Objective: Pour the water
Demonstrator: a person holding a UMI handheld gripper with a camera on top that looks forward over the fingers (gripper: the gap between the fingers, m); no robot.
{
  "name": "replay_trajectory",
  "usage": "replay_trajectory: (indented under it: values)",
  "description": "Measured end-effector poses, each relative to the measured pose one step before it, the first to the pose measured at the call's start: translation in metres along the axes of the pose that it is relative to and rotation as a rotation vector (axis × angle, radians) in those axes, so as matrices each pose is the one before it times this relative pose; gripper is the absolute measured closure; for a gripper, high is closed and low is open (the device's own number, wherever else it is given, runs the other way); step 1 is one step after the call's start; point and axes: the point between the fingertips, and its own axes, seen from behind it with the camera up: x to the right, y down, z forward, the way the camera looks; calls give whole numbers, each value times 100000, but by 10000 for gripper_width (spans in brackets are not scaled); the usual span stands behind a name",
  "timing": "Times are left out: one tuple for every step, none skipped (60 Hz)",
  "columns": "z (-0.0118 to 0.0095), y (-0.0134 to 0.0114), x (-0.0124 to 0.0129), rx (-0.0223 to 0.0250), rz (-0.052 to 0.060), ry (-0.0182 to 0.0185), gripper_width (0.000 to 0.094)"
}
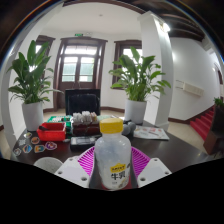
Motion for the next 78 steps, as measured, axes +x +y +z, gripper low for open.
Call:
replay_trajectory:
  values:
    - [-86, 383, -181, -633, 499, -331, 450]
    - [-224, 353, -98, -110, 518, -207, 392]
    - [-293, -643, -33, 3465, 642, -172, 439]
    - [-345, -35, -65, 705, 630, -353, 441]
    - [-359, 241, -104, -467, 724, -429, 434]
    - [-279, -191, -47, 1175, 699, -81, 438]
    - [433, 13, 572, -368, 423, -391, 438]
    - [802, 343, 214, 304, 417, -348, 440]
    - [-46, -19, 87, 283, 456, -487, 441]
    - [-101, 49, 56, 113, 460, -280, 441]
    - [-27, 25, 36, 353, 789, -258, 440]
    - [-41, 28, 21, 257, 1183, -109, 440]
    - [1, -8, 47, 335, 1339, -53, 441]
    - [-28, 3, 45, 305, 1237, -59, 439]
    - [-27, 31, 27, 215, 1026, -220, 433]
    - [-495, -78, 56, -19, 811, -423, 429]
    - [164, 61, -15, 264, 424, -349, 429]
    - [75, 28, 16, 200, 286, -338, 423]
    - [35, 33, 2, 97, 213, -353, 408]
    - [54, 56, -7, -13, 108, -447, 406]
    - [-222, -129, 83, -119, -45, -126, 397]
    - [24, -13, 42, 63, -194, -99, 381]
    - [12, 29, -13, -129, -203, -220, 377]
    - [24, 24, 19, -125, -53, 11, 366]
    - [15, 62, 21, -297, 139, 68, 347]
    - [18, 301, 55, -1286, 363, 172, 331]
    - [101, 454, -39, -1963, 293, -124, 296]
    - [-70, 570, 79, -2500, 56, 194, 258]
    - [-54, 566, 25, -2368, -196, 83, 223]
    - [-100, 454, 27, -1739, -426, 51, 143]
    - [-118, 284, 20, -992, -551, -61, 131]
    - [-124, 162, 26, -433, -613, -99, 114]
    - [-202, 132, 12, 1, -529, -169, 99]
    - [-263, 106, -38, 249, -529, -404, 98]
    - [-286, 109, -65, 291, -496, -597, 97]
    - [-349, 145, -96, 170, -378, -769, 98]
    - [-379, 171, -141, 48, -262, -913, 99]
    - [-430, 206, -142, -4, -21, -856, 99]
    - [-95, 328, -98, 91, 339, -881, 101]
    - [-710, 91, 37, -182, 404, -360, 102]
    - [-441, 93, -74, -37, 634, -417, 102]
    - [-488, 112, -106, 8, 627, -568, 105]
    - [-479, 104, -174, -89, 521, -895, 107]
    - [-499, 133, -210, -295, 432, -1183, 110]
    - [-517, 186, -229, -508, 442, -1233, 109]
    - [-446, 236, -247, -407, 413, -1214, 107]
    - [-680, 148, -286, -273, 438, -990, 107]
    - [-521, 46, -224, -20, 272, -937, 107]
    - [-544, -20, -185, 193, 159, -842, 106]
    - [-550, -75, -188, 233, 89, -766, 104]
    - [-563, -111, -162, 260, -38, -741, 105]
    - [-574, -139, -145, 192, -182, -596, 106]
    - [-556, -130, -120, 208, -271, -375, 107]
    - [-433, -252, -87, 178, -240, -424, 107]
    - [-604, -181, -156, 112, -324, -247, 107]
    - [-733, -147, -160, 42, -519, -130, 105]
    - [-549, -271, -217, 357, -637, -377, 109]
    - [-560, -325, -165, 547, -832, -390, 107]
    - [-549, -391, -195, 566, -989, -405, 107]
    - [-542, -372, -191, 487, -1000, -382, 109]
    - [-541, -354, -195, 354, -851, -467, 108]
    - [-199, -400, 86, 398, -731, -628, 108]
    - [-595, -382, -239, 280, -521, -264, 109]
    - [-417, -348, -179, 346, -408, -127, 108]
    - [-409, -352, -157, 428, -344, -99, 107]
    - [-369, -400, -160, 571, -298, -120, 107]
    - [-344, -407, -165, 693, -314, -182, 110]
    - [-305, -393, -190, 663, -409, -234, 108]
    - [2, -185, 26, 620, -450, -472, 108]
    - [-479, -352, -202, 220, -378, -359, 107]
    - [-293, -213, -231, 47, -259, -423, 112]
    - [-283, -224, -219, 52, -153, -504, 112]
    - [-310, -235, -243, 217, -88, -563, 111]
    - [-258, -279, -228, 408, -79, -518, 112]
    - [-231, -256, -226, 398, -16, -470, 112]
    - [-257, -253, -245, 382, 115, -657, 112]
    - [222, -19, -115, 684, 337, -932, 111]
    - [-486, -299, -388, 671, 682, -1102, 111]
